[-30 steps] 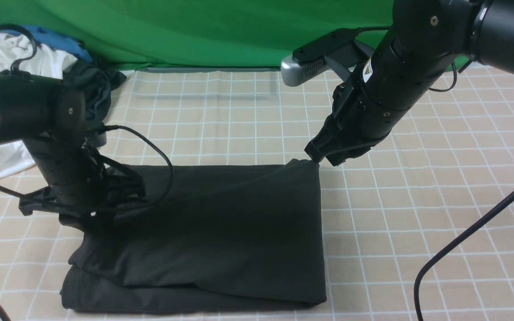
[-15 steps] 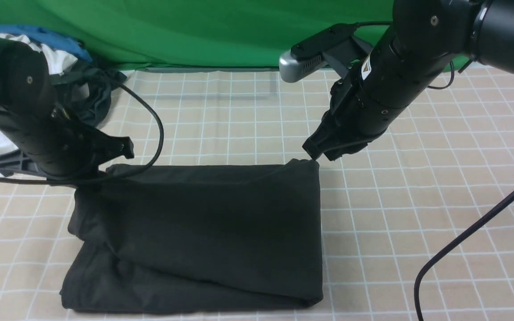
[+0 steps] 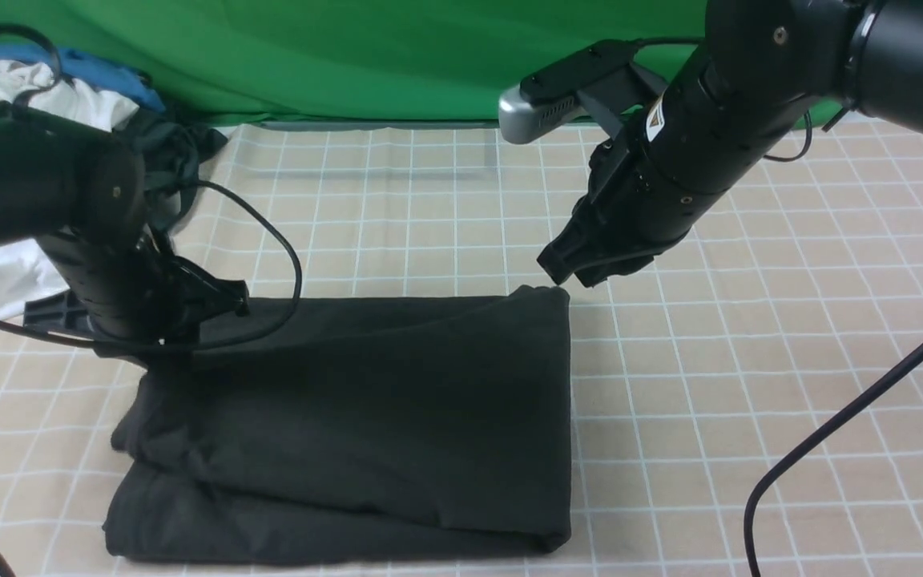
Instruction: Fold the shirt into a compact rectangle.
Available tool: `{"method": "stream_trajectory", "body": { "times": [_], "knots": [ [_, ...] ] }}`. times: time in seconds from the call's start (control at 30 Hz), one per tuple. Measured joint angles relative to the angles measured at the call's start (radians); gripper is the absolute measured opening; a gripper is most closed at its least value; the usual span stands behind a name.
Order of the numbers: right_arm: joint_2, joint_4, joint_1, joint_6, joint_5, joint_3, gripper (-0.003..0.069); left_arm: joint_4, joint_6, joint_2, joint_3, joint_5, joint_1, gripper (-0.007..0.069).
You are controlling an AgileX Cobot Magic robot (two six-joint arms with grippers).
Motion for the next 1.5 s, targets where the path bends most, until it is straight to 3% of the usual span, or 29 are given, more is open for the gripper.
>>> {"method": "stream_trajectory", "body": {
  "times": [0.13,0.2,0.27,0.4,0.5,0.7,0.83,1.03,1.1,1.27,1.43,1.5],
  "knots": [
    [0.000,0.023,0.000,0.000,0.017,0.000,0.0036,0.034,-0.004,-0.009,-0.019,0.019,0.000,0.0360],
    [0.000,0.025,0.000,0.000,0.049,0.000,0.0036,0.029,-0.005,-0.035,-0.042,0.055,0.000,0.0356],
    [0.000,0.025,0.000,0.000,0.074,0.000,0.0036,0.003,0.001,-0.065,-0.059,0.073,0.000,0.0329],
    [0.000,0.025,0.000,0.000,0.128,0.000,0.0036,-0.192,0.120,-0.174,-0.056,0.086,0.000,0.0123],
    [0.000,0.025,0.000,0.000,0.148,0.003,0.0036,-0.300,0.182,-0.227,0.004,0.058,0.000,0.0028],
    [-0.002,0.025,0.000,0.000,0.130,0.030,0.0036,-0.309,0.179,-0.209,0.174,-0.059,0.000,0.0011],
    [-0.002,0.025,0.000,0.000,0.116,0.037,0.0036,-0.226,0.007,-0.162,0.257,-0.110,0.000,0.0013],
    [-0.003,0.024,-0.001,0.022,0.078,0.037,0.0055,-0.202,-0.039,-0.171,0.265,-0.126,0.000,0.0012],
    [-0.003,0.023,-0.005,0.030,0.072,0.037,0.0080,-0.200,-0.043,-0.188,0.260,-0.121,0.000,0.0012],
    [-0.003,0.023,-0.069,0.098,-0.006,0.037,0.0325,-0.213,-0.037,-0.330,0.240,-0.109,0.000,0.0012],
    [0.046,0.025,-0.107,0.139,-0.095,0.037,0.0521,-0.367,0.094,-0.503,0.239,-0.041,0.000,0.0012],
    [0.090,0.048,-0.107,0.146,-0.119,0.037,0.0566,-0.435,0.148,-0.567,0.239,-0.002,0.000,0.0012]
  ]
}}
